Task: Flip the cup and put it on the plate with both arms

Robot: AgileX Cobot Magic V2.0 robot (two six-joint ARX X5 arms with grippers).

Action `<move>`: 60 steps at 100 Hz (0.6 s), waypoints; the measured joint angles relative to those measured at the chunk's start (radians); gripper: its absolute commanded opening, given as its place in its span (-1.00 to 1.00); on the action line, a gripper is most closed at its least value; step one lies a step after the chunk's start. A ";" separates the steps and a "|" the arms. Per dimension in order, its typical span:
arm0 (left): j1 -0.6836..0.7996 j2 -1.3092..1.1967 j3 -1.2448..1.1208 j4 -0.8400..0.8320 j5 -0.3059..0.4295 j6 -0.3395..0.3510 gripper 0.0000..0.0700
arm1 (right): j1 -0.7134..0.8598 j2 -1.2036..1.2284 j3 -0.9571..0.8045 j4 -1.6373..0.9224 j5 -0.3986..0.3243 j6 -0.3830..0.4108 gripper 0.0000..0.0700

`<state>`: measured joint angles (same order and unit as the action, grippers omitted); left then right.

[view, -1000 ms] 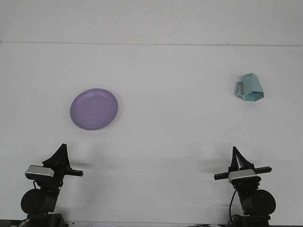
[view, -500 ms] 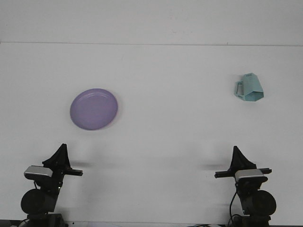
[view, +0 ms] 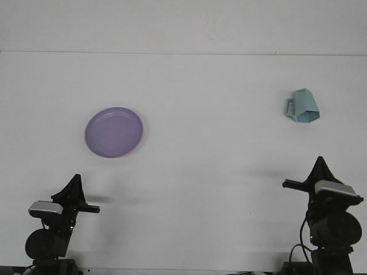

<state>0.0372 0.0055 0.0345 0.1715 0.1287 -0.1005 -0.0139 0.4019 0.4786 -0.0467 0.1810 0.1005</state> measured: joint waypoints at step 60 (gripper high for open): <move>0.000 0.000 0.000 0.000 0.000 -0.017 -0.97 | -0.303 0.749 0.094 0.528 -0.210 -0.299 0.24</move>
<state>0.0372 0.0055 0.0345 0.1715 0.1287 -0.1177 -0.3168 1.1511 0.5728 0.4812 -0.0288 -0.1989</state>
